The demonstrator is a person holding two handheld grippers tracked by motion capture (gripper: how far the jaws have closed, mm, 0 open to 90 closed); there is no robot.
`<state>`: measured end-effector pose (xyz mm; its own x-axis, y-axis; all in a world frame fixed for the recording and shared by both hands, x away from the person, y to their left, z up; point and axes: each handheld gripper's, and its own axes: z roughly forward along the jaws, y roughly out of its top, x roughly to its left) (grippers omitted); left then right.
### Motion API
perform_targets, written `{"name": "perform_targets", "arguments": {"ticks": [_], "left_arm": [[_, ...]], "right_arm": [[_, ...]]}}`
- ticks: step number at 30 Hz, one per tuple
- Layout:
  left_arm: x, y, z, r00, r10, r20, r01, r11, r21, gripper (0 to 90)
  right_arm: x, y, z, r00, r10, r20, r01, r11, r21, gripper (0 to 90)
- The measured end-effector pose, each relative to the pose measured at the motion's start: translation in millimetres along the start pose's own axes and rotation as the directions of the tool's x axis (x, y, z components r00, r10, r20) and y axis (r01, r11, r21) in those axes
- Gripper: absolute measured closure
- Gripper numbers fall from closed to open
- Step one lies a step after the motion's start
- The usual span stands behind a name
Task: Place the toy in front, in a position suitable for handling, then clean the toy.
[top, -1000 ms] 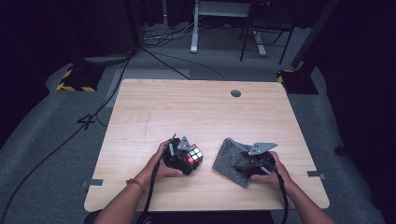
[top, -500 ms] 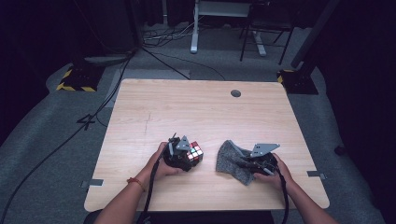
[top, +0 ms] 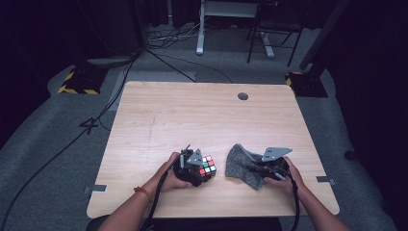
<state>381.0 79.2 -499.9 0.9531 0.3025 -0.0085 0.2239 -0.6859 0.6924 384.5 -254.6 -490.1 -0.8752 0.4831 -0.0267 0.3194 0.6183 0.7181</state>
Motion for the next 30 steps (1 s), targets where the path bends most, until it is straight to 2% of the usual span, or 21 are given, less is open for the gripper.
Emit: {"name": "perform_targets", "arguments": {"ticks": [4,13,18,23,30], "left_arm": [[0.4,-2.6,0.1,1.0,0.005,0.004,-0.005,0.9998,-0.019,33.1],[0.6,-2.7,0.3,1.0,0.0,0.006,0.001,0.9998,-0.021,33.2],[-0.5,-0.3,1.3,1.0,-0.008,-0.003,0.008,0.9999,-0.009,33.2],[-0.5,0.2,3.0,0.9999,-0.012,-0.007,0.012,0.9997,-0.02,33.2],[-0.6,0.8,3.0,0.9999,-0.015,-0.008,0.014,0.9998,-0.016,33.2]], "right_arm": [[-0.6,0.3,-1.2,1.0,0.0,0.009,0.0,1.0,-0.002,78.1],[-6.5,-0.2,-5.4,0.9996,0.023,0.018,-0.023,1.0,-0.016,78.1],[-6.8,2.4,-8.2,0.9997,0.023,0.011,-0.023,0.999,-0.038,78.2],[-6.0,5.7,-11.2,0.9996,0.028,0.003,-0.027,0.998,-0.062,78.2],[-1.7,16.4,-16.4,0.9999,0.011,-0.007,-0.012,0.995,-0.101,78.2]]}}
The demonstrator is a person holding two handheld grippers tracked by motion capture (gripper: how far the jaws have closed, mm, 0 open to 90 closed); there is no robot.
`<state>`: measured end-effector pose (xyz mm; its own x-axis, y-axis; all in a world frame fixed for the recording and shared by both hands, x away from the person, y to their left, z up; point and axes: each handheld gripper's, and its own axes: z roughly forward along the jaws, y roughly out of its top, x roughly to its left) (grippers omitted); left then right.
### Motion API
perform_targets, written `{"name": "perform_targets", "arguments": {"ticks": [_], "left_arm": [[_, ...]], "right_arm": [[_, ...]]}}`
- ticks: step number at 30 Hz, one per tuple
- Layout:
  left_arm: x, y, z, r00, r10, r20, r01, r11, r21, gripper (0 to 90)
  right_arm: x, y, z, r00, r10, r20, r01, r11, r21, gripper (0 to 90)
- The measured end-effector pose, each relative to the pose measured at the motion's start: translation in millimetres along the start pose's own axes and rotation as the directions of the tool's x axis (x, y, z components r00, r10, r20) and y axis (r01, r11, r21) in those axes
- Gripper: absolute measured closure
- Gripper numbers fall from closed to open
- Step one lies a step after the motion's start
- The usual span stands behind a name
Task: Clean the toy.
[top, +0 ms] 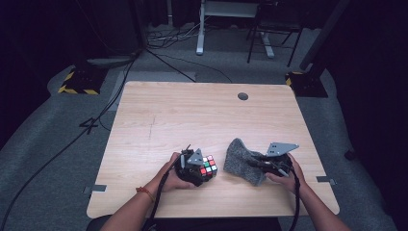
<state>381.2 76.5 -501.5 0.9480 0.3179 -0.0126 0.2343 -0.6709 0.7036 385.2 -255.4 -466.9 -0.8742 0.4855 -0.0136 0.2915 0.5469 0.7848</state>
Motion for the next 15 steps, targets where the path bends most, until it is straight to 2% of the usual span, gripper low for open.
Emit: {"name": "perform_targets", "arguments": {"ticks": [6,8,9,13,14,15], "left_arm": [[0.3,3.2,1.5,1.0,0.001,0.002,-0.001,0.9999,0.011,33.4],[-0.3,5.2,2.8,1.0,-0.001,0.001,0.001,0.9999,0.013,33.4],[-1.3,6.0,3.2,1.0,-0.005,0.002,0.005,0.9998,0.018,33.4],[-5.1,12.4,6.0,1.0,0.009,0.0,-0.009,0.9993,0.037,33.5],[-5.4,14.3,7.2,1.0,0.008,-0.002,-0.008,0.9992,0.039,33.5],[-5.9,16.3,8.5,1.0,0.009,-0.001,-0.009,0.9991,0.041,33.5]], "right_arm": [[4.5,13.4,-5.2,0.9997,-0.004,-0.025,0.003,0.999,-0.049,78.2],[8.4,22.2,-5.0,0.9982,-0.019,-0.058,0.015,0.998,-0.061,78.2],[8.4,22.2,-5.0,0.9982,-0.019,-0.058,0.015,0.998,-0.061,78.2],[17.7,36.6,-1.3,0.9959,-0.056,-0.07,0.052,0.997,-0.064,78.2],[23.5,44.5,1.4,0.9935,-0.086,-0.075,0.081,0.995,-0.064,78.2],[23.5,44.5,1.4,0.9935,-0.086,-0.075,0.081,0.995,-0.064,78.2]]}}
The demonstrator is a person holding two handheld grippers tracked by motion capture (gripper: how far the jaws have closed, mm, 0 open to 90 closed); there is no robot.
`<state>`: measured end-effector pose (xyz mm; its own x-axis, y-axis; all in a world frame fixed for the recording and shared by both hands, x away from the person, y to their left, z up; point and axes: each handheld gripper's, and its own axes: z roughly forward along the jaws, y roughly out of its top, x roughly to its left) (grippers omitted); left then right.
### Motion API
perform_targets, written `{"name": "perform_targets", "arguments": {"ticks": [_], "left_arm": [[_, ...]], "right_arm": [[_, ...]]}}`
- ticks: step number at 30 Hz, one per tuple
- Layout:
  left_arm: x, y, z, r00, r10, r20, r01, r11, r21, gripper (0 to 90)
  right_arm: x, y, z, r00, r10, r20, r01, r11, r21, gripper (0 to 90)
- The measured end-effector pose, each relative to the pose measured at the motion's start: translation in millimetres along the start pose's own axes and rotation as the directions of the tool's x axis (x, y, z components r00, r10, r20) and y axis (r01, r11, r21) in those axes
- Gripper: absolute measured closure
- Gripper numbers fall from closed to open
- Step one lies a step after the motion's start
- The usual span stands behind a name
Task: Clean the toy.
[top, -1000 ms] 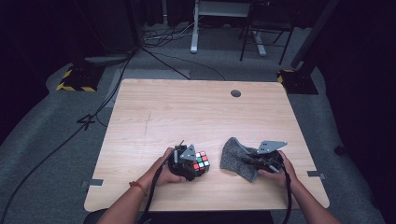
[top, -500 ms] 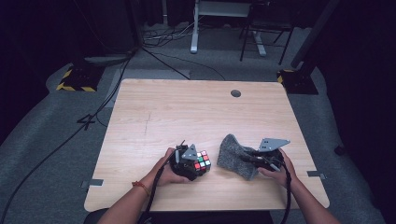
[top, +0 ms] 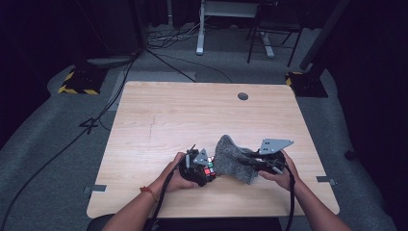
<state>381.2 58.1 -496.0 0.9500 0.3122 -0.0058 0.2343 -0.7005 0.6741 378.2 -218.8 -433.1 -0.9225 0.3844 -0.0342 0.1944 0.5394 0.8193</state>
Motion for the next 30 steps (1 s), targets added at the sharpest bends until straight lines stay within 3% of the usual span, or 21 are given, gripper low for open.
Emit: {"name": "perform_targets", "arguments": {"ticks": [5,9,15,18,21,23,29,30], "left_arm": [[-3.5,12.9,-0.3,0.999,0.041,-0.016,-0.041,0.9991,0.008,33.5],[-7.8,24.6,-5.1,0.9941,0.092,-0.057,-0.09,0.9955,0.027,33.5],[-0.9,32.2,-11.8,0.992,0.092,-0.086,-0.09,0.9957,0.018,33.6],[-0.4,32.4,-15.5,0.9909,0.097,-0.093,-0.096,0.9953,0.017,33.7],[-0.2,31.1,-21.4,0.993,0.093,-0.073,-0.093,0.9956,-0.004,33.7],[-1.0,31.2,-21.9,0.993,0.091,-0.075,-0.091,0.9958,0.0,33.7],[-4.0,34.6,-20.0,0.9911,0.105,-0.081,-0.104,0.9944,0.014,33.7],[-4.4,34.9,-18.7,0.9903,0.11,-0.085,-0.109,0.9939,0.019,33.7]], "right_arm": [[12.8,19.8,21.6,0.998,-0.057,-0.028,0.058,0.997,0.041,78.1],[19.7,32.1,34.7,0.9947,-0.091,-0.048,0.094,0.993,0.07,77.9],[22.8,48.2,39.6,0.9905,-0.136,0.019,0.134,0.988,0.078,77.6],[17.5,48.9,37.1,0.9926,-0.101,0.067,0.097,0.993,0.068,78.0],[7.4,43.5,33.9,0.9896,-0.079,0.12,0.07,0.994,0.082,78.2],[4.8,39.9,32.2,0.9905,-0.064,0.122,0.056,0.996,0.073,78.2],[21.0,47.0,30.8,0.983,-0.133,0.127,0.126,0.99,0.06,78.3],[23.7,48.6,30.8,0.9846,-0.135,0.111,0.13,0.99,0.051,78.2]]}}
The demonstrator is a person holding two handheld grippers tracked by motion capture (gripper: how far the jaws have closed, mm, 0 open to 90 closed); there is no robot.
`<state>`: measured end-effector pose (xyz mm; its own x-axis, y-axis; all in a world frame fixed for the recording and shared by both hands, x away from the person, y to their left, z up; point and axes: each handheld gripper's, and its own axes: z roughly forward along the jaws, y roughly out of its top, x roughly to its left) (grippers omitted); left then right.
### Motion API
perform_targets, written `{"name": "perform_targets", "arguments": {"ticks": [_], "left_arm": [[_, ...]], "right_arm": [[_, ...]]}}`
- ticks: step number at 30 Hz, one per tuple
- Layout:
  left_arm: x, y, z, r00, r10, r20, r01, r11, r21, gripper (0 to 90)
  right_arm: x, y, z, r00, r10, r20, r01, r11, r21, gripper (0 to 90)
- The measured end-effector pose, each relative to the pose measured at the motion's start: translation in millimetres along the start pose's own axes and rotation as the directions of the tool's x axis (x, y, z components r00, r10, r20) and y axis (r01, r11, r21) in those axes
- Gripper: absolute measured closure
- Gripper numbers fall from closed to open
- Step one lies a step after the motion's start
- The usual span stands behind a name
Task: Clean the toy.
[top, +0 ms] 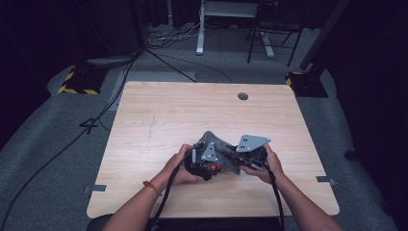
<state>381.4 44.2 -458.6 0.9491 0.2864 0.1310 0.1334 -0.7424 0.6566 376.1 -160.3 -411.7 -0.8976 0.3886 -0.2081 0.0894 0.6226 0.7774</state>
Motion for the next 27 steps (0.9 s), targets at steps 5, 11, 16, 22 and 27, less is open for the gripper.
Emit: {"name": "perform_targets", "arguments": {"ticks": [5,11,16,22,27], "left_arm": [[-1.4,0.9,4.6,0.9999,-0.011,0.002,0.011,0.9999,0.007,33.7],[-0.6,-0.1,3.2,0.9998,-0.022,-0.001,0.022,0.9998,-0.004,33.7],[-0.1,-1.7,2.3,0.9998,-0.018,0.002,0.018,0.9998,0.003,33.7],[-0.6,-2.6,-2.4,0.9996,-0.021,0.021,0.021,0.9997,-0.013,33.7],[-0.9,-1.5,-3.3,0.9994,-0.03,0.019,0.03,0.9994,-0.018,33.8]], "right_arm": [[13.8,7.0,4.6,0.9974,-0.019,-0.069,0.018,1.0,-0.021,78.2],[15.2,7.6,6.4,0.998,-0.038,-0.051,0.037,0.999,-0.013,78.2],[5.2,-1.2,3.2,0.9996,-0.022,-0.019,0.022,1.0,0.011,78.1],[-5.7,-14.4,-3.7,0.9998,0.019,0.001,-0.019,0.999,0.027,78.2],[-5.5,-14.1,-5.9,0.9998,0.012,0.014,-0.013,0.999,0.031,78.3]]}}
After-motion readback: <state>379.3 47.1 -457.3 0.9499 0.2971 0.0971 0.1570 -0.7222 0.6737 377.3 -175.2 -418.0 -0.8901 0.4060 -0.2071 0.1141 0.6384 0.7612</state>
